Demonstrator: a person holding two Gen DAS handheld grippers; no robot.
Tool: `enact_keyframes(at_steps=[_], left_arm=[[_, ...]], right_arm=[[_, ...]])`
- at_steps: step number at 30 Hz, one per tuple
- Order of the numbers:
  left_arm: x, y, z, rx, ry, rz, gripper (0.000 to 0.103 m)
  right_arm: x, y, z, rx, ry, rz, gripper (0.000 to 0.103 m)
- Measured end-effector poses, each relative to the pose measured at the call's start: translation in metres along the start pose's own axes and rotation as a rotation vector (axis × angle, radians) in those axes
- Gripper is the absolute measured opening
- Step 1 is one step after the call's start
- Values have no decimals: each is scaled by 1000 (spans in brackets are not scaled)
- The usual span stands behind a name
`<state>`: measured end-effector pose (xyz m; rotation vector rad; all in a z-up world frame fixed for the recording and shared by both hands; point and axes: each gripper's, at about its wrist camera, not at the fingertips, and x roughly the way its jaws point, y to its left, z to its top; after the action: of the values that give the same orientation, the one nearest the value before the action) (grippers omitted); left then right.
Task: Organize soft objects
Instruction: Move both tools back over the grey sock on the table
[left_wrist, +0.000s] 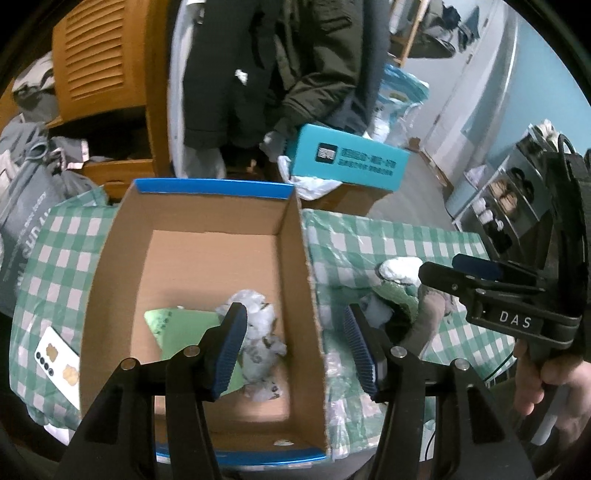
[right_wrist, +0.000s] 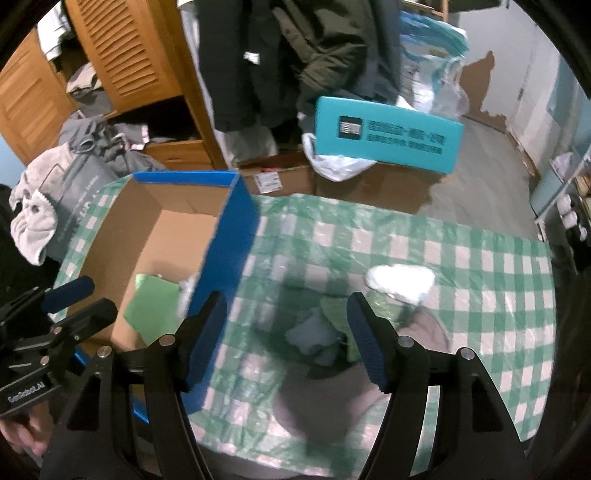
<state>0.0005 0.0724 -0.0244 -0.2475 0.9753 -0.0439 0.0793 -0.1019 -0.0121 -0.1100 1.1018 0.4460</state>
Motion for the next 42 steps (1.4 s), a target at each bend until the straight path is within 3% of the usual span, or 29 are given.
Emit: enact_keyframes(at_steps=[18,42], left_arm=[[35,-62,-5,102,82,-35,56],[100,-100,-28,165,211,-39,56]], right_arm=[[6,-73,-28,143,49,-64,69],[65,-106,-57,284,247,-71,69]])
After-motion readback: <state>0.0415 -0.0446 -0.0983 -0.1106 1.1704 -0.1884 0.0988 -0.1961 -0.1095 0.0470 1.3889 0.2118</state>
